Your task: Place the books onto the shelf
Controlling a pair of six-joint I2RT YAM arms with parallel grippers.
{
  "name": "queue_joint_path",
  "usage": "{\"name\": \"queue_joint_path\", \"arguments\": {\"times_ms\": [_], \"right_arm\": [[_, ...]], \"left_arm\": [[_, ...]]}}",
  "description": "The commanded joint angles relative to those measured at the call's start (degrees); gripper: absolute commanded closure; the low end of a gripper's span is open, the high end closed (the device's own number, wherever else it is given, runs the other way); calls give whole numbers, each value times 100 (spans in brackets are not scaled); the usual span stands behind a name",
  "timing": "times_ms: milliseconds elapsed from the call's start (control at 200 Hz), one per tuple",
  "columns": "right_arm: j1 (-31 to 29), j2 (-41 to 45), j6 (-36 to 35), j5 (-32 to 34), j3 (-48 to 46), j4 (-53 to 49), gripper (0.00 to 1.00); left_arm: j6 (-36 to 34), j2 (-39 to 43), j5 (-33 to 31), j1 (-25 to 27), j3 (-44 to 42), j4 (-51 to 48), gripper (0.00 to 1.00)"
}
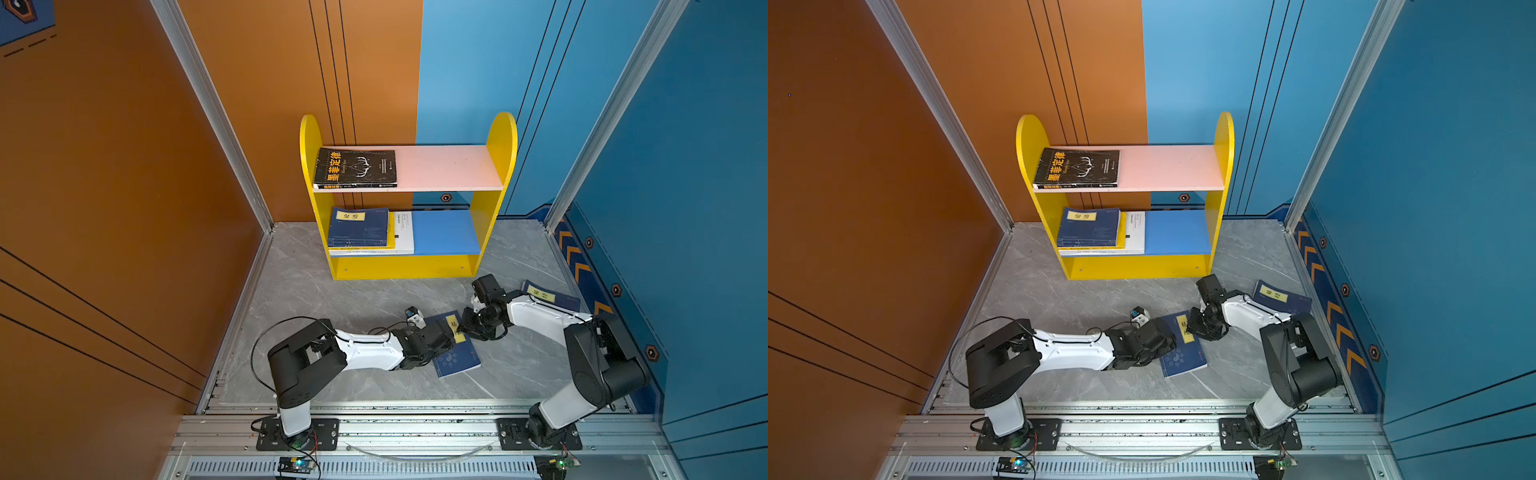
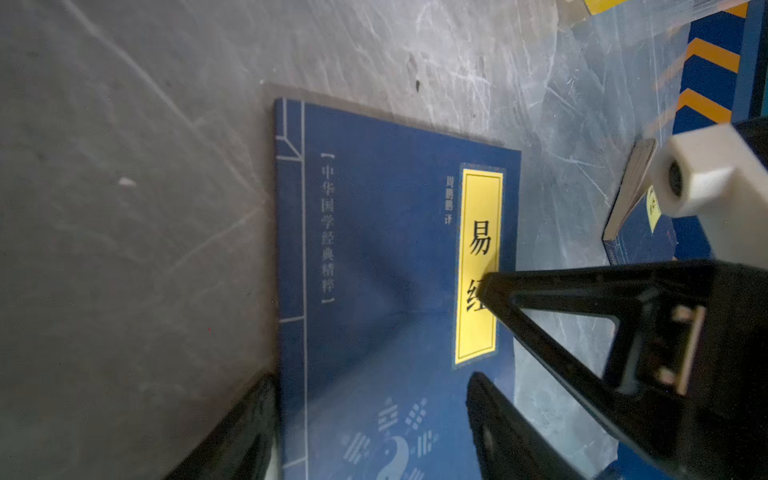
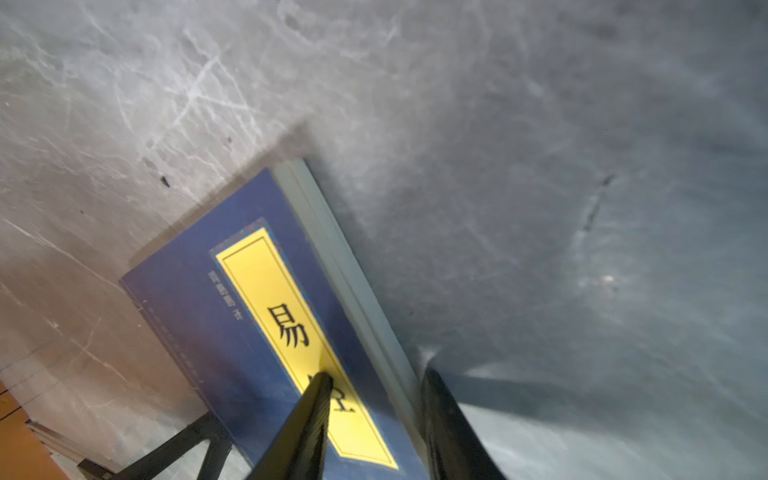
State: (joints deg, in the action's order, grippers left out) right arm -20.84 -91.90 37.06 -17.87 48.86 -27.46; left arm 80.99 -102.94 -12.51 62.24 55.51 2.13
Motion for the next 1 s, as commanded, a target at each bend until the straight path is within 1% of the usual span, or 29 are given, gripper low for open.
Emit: {"name": "queue_joint_path", "arguments": {"times_ms": [0, 75, 220, 285, 386, 471, 571, 741, 936, 996], "right_arm": [[-175, -460, -110, -11, -72, -31, 64], [-184, -589, -120, -138, -26, -6, 65], [-186, -725, -124, -557, 103, 34, 65], [-184, -723, -172, -621, 140, 56, 65], [-166, -771, -268, -612, 242, -20, 65], [-148, -790, -320, -735, 282, -40, 65], [-114, -788, -396, -862, 304, -56, 65], [-96, -857, -450, -922, 282, -25, 65], [-85, -912, -442, -1008, 264, 31, 66], [-64, -902, -445, -1008, 269, 38, 66]], "left_arm": [[-233, -119, 439, -99, -159, 1090, 28], [-366, -95, 512, -100, -200, 1634, 29], [-500, 10, 511, -94, -172, 2088, 31], [-531, 108, 442, -81, -229, 2299, 33], [-581, 242, 273, -91, -247, 2328, 35], [-565, 286, 246, -98, -246, 2367, 35], [-568, 265, 247, -85, -242, 2698, 36], [-657, 338, 67, -58, -167, 3153, 36], [-872, 513, 39, -35, -55, 3162, 36], [-781, 526, -24, -30, -106, 3145, 36]]}}
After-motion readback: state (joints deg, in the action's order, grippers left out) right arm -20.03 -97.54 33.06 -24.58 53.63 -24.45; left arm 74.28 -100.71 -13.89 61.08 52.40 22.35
